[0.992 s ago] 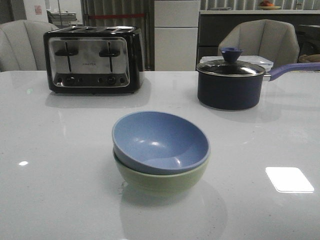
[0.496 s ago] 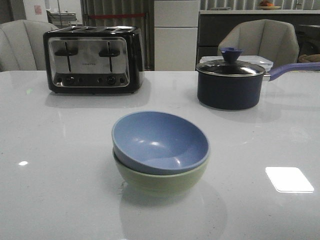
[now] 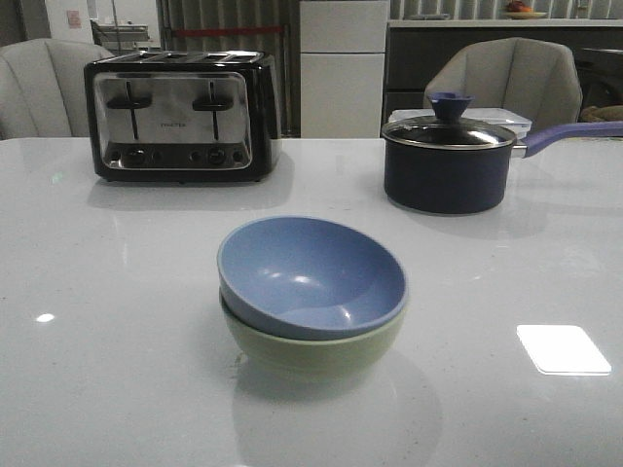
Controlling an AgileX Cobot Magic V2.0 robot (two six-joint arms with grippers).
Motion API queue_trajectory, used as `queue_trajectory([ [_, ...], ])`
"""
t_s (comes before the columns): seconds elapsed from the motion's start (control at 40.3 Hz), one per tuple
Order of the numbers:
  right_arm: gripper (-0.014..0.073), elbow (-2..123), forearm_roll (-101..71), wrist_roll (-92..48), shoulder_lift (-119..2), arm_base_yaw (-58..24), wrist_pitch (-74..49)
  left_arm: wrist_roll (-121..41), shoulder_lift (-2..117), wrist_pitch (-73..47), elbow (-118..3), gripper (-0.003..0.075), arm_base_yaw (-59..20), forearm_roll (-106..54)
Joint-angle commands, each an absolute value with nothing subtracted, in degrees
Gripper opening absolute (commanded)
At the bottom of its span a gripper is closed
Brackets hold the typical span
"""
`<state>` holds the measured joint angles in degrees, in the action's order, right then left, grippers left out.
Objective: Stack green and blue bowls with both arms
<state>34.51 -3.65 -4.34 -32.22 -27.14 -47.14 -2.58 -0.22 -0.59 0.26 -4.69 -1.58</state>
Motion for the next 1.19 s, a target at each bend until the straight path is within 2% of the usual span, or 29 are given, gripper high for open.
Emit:
queue_trajectory([
  [0.0,0.0055,36.1,-3.9,-4.3,-32.3,-26.7,-43.6,-2.1,-1.4,4.6,0.4,0.0096,-4.5,-2.1],
  [0.397,0.0055,34.8,-1.7,-4.3,-30.4,-24.6,-41.4,-2.1,-1.4,4.6,0.4,0.0096,-4.5,-2.1],
  [0.669,0.0055,17.8,0.0,-4.4,-15.2,-7.6,-21.2,-2.1,-1.4,4.6,0.4,0.0096,-4.5,-2.1],
  [0.793,0.0055,9.5,0.0,-4.4,-7.9,-2.8,-13.8,-2.1,-1.4,4.6,0.4,0.0096,-4.5,-2.1],
  [1.017,0.0055,0.8,-1.0,-4.4,1.0,-0.8,-4.5,-2.1,-1.4,4.6,0.4,0.0096,-4.5,-2.1],
  [1.165,0.0055,-1.4,-2.5,-4.4,1.7,-0.8,0.0,-2.1,-1.4,4.6,0.4,0.0097,-4.5,-2.1],
])
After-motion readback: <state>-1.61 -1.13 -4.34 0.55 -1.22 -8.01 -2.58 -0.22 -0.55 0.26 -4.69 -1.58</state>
